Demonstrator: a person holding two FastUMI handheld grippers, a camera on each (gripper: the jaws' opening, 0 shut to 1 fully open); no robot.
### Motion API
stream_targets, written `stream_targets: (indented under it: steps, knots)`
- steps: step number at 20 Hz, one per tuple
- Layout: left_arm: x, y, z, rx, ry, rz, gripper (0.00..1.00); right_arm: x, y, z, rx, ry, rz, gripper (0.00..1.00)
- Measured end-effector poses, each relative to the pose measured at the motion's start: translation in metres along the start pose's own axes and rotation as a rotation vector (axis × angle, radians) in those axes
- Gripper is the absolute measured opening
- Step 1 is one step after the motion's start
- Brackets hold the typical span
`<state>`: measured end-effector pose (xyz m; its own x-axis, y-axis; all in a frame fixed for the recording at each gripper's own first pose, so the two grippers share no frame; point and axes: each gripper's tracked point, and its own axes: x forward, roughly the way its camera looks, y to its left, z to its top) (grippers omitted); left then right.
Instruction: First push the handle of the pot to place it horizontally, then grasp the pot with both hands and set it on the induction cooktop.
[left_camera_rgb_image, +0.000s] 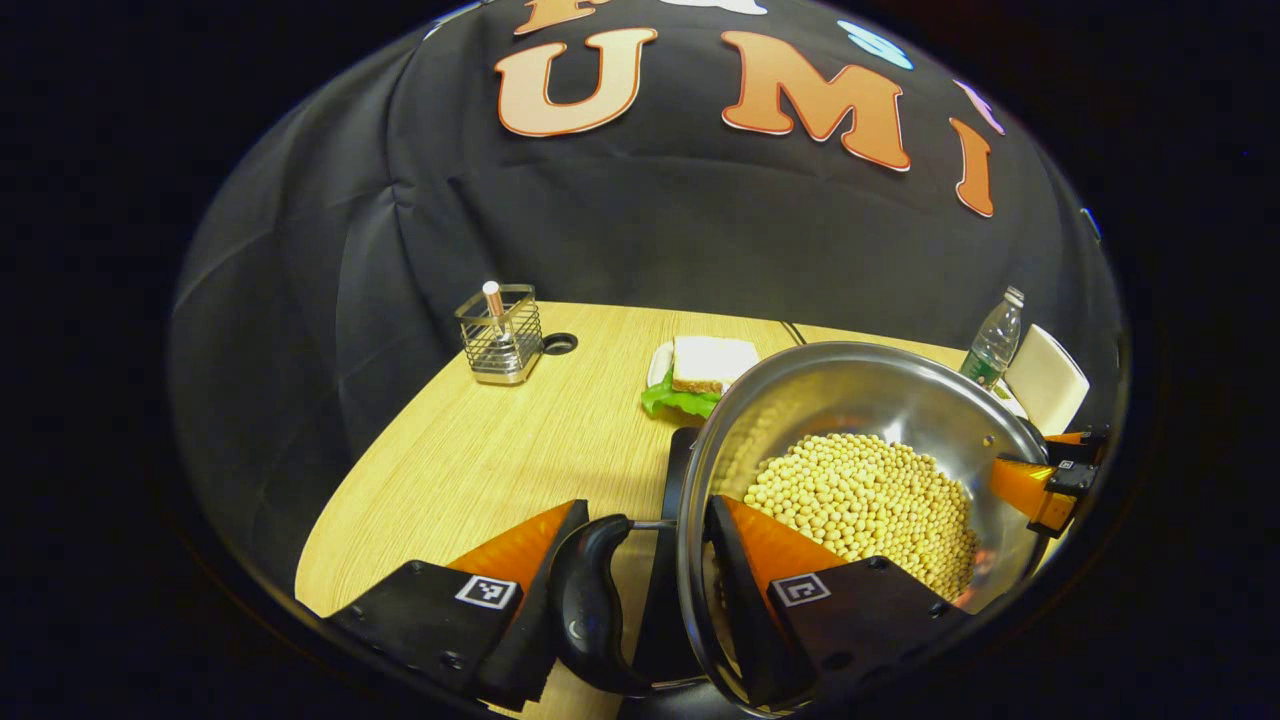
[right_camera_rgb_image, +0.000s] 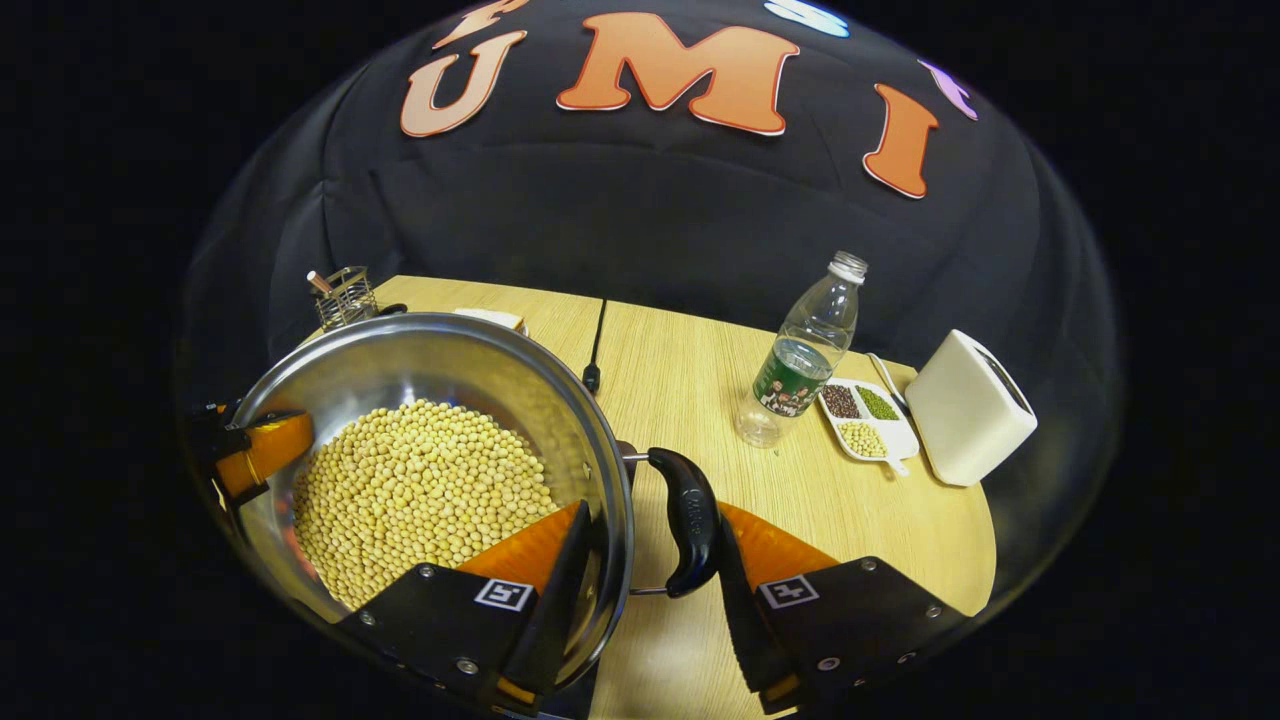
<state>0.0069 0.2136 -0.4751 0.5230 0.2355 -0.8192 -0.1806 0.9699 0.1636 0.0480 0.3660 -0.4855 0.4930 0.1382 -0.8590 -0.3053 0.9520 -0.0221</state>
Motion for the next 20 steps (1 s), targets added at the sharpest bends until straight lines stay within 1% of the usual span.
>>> stream_targets:
  steps: [1,2,3,4,5,7,8,9,12,15,16,17,18,20]
  knots:
    - [0.001,0.000,-0.002,-0.003,0.007,-0.001,0.78,0.001,0.001,-0.001,-0.003,0.006,-0.003,0.68]
    - [0.004,0.001,-0.005,-0.006,0.010,-0.003,0.78,0.002,0.003,0.000,-0.004,0.006,-0.006,0.63]
    - [0.005,0.002,-0.006,-0.007,0.014,-0.007,0.78,0.003,0.003,0.001,-0.005,0.002,-0.011,0.68]
    - [0.006,0.003,-0.005,-0.005,0.011,-0.008,0.75,0.004,0.004,0.000,-0.003,0.004,-0.013,0.68]
    - [0.008,0.002,-0.007,-0.006,0.013,-0.002,0.81,0.003,0.005,-0.001,-0.013,0.000,-0.012,0.70]
    - [0.006,0.003,-0.005,0.001,0.004,0.007,0.83,0.001,0.005,-0.002,-0.036,-0.002,-0.002,0.75]
    - [0.002,0.005,0.000,0.007,-0.014,0.016,0.87,-0.002,0.004,0.004,-0.027,-0.023,0.006,0.77]
    - [-0.004,0.004,0.009,0.013,-0.040,0.024,0.88,-0.006,0.002,0.013,-0.013,-0.057,0.013,0.80]
    - [-0.035,0.011,0.048,0.038,-0.153,0.072,0.87,-0.036,-0.014,0.041,0.011,-0.170,0.020,0.82]
    - [-0.076,0.009,0.094,0.042,-0.306,0.098,0.87,-0.073,-0.047,0.070,0.008,-0.306,-0.010,0.85]
    - [-0.091,0.005,0.107,0.045,-0.351,0.098,0.87,-0.089,-0.058,0.078,0.006,-0.345,-0.012,0.85]
    - [-0.105,-0.001,0.121,0.046,-0.397,0.095,0.89,-0.106,-0.069,0.086,0.006,-0.383,-0.018,0.86]
    - [-0.117,-0.001,0.123,0.048,-0.443,0.081,0.87,-0.125,-0.082,0.093,0.008,-0.427,-0.027,0.87]
    - [-0.155,-0.016,0.151,0.048,-0.526,0.056,0.87,-0.163,-0.110,0.105,0.015,-0.504,-0.058,0.87]
